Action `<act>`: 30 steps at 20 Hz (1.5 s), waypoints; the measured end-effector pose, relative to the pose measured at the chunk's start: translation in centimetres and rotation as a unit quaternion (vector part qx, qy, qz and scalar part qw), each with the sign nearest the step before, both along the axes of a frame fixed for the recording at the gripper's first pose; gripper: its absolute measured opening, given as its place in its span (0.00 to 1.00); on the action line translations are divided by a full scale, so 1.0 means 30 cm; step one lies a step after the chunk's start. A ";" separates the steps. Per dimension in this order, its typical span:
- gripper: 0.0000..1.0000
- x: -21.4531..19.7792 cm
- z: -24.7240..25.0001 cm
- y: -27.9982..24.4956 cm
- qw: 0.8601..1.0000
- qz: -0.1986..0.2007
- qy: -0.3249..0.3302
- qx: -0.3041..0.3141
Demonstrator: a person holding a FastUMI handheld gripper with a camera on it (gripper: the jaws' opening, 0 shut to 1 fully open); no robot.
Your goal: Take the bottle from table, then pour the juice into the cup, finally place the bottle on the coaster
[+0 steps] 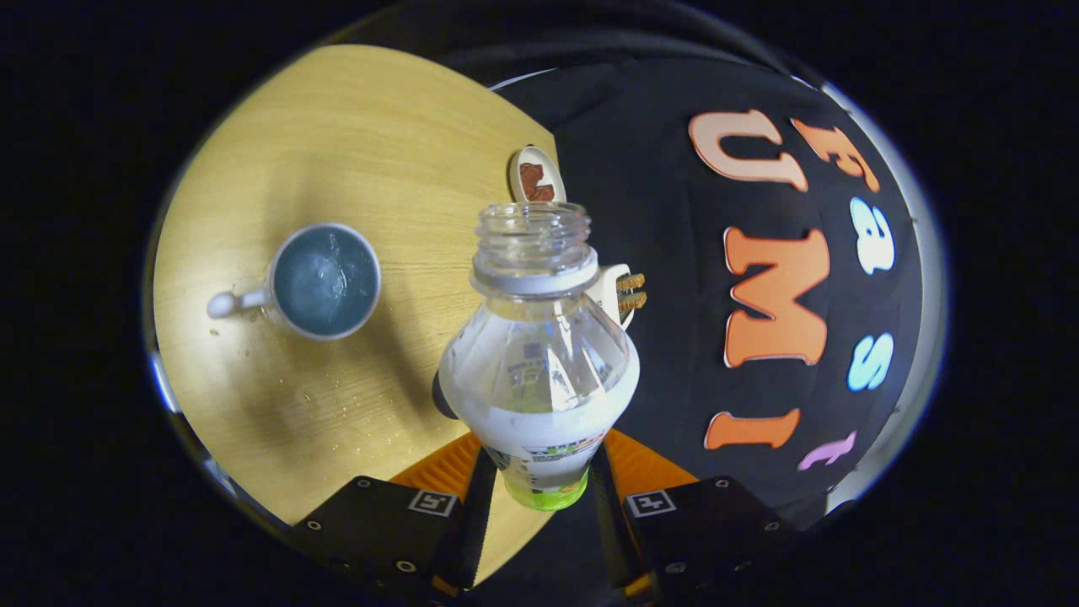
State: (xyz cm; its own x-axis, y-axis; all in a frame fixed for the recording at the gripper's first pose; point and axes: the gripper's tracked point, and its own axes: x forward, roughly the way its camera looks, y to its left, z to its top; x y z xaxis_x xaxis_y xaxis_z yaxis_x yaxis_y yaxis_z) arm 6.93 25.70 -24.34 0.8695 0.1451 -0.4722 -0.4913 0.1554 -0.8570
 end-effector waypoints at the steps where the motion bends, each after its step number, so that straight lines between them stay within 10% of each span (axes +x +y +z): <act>1: 0.58 0.011 0.018 0.000 0.999 -0.010 0.007 0.040; 8: 0.58 0.105 0.105 -0.093 0.963 -0.078 0.043 0.253; 20: 0.58 0.306 -0.041 -0.089 0.813 -0.163 0.162 0.535; 30: 0.58 0.393 -0.294 -0.027 0.805 -0.176 0.225 0.519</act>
State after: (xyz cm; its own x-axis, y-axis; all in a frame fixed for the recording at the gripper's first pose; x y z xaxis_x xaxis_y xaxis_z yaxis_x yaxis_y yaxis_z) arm 18.73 24.89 -33.17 0.7178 0.4467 -0.5341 -0.4846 0.8713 0.0774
